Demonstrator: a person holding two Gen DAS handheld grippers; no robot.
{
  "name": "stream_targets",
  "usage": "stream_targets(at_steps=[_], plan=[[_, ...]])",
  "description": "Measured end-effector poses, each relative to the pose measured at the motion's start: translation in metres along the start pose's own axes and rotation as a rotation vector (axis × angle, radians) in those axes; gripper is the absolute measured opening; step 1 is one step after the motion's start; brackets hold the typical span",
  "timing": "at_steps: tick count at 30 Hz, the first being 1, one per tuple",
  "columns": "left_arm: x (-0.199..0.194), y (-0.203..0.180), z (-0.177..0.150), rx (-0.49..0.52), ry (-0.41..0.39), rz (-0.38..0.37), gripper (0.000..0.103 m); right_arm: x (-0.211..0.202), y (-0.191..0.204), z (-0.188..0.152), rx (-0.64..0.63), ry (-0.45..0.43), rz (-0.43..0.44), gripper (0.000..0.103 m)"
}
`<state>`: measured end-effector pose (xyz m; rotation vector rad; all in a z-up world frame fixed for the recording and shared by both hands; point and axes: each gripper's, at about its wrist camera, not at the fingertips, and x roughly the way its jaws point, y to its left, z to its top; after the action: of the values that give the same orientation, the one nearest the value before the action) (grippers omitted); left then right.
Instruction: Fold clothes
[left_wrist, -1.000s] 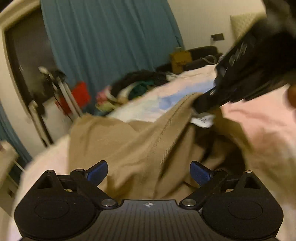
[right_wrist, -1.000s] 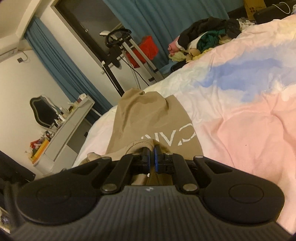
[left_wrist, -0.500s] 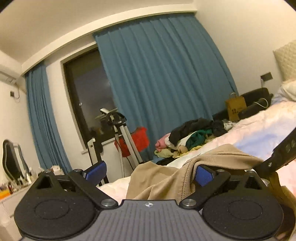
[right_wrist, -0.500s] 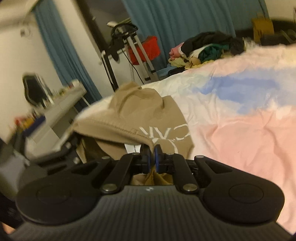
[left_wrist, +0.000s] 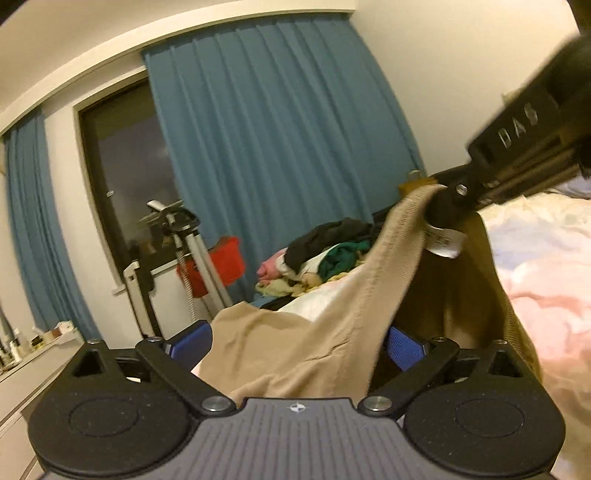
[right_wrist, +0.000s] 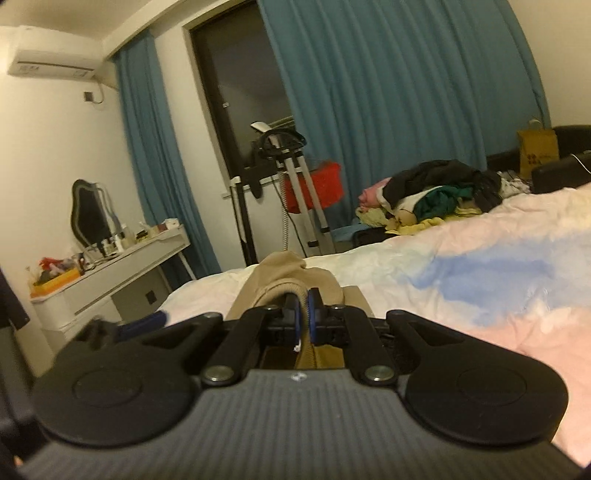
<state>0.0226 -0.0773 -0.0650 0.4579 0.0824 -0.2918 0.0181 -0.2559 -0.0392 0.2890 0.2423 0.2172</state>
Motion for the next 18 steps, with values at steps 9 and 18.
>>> stream_targets(at_steps=[9, 18], plan=[[-0.001, 0.0, 0.001, 0.034, -0.101, 0.268, 0.103, 0.01, -0.003, -0.009, -0.003, 0.071, -0.058, 0.011], [-0.019, -0.008, 0.004, 0.047, -0.148, 0.274, 0.103, 0.036, 0.017, -0.049, -0.147, 0.317, -0.134, 0.039]])
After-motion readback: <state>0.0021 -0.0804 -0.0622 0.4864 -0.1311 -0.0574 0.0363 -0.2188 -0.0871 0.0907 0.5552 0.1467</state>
